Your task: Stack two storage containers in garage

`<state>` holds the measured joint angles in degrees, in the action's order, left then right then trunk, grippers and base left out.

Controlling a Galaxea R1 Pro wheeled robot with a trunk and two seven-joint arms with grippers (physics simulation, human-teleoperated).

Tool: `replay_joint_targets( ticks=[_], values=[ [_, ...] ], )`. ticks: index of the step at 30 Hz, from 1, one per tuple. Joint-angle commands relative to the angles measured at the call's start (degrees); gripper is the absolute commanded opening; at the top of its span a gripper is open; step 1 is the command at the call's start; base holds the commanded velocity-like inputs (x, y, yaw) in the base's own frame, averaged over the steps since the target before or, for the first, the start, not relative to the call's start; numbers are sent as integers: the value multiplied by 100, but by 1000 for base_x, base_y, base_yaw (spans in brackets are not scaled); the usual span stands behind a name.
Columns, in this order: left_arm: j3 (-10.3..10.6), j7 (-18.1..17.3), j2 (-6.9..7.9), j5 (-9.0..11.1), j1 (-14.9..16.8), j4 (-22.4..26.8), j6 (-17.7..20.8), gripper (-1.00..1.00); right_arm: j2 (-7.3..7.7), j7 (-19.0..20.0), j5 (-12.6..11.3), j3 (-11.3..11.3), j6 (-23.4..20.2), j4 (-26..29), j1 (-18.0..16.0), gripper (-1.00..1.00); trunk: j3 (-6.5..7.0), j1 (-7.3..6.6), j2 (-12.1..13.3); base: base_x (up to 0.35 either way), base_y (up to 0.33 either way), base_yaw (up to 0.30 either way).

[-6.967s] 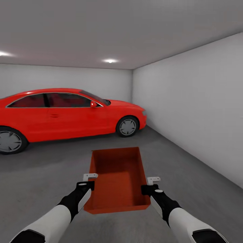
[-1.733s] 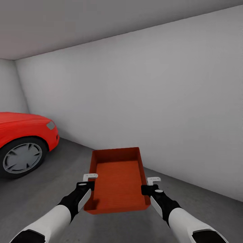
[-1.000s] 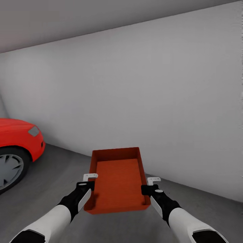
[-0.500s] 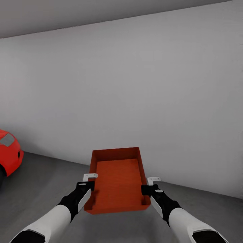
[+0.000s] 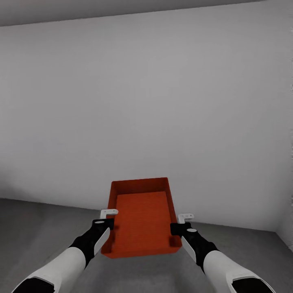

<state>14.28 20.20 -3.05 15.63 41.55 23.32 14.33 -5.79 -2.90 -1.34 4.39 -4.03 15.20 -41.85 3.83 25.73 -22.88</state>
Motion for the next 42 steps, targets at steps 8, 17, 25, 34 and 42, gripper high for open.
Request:
replay_joint_targets(
  ticks=[8,17,25,34,42],
  values=[
    [75,98,15,2,3,32,-449,-100,8,-88,-68,18,-36,-8,-2,-100,-3,5,-5,235,41,-251],
    [75,98,15,2,3,34,-449,-100,22,-88,-68,18,-36,-8,-2,-100,-3,5,-5,15,1,-250],
    [75,98,15,2,3,41,-449,-100,33,-85,-68,18,-28,-8,-4,-100,-3,5,-5,0,0,-60],
    [81,98,7,-4,3,41,-449,-100,34,-84,-68,18,-36,-8,-1,-100,-3,5,-5,0,0,-1],
    [83,98,7,-4,3,41,-449,-100,34,-84,-68,18,-28,-8,-1,-100,-3,5,-5,0,0,0]
  ],
)
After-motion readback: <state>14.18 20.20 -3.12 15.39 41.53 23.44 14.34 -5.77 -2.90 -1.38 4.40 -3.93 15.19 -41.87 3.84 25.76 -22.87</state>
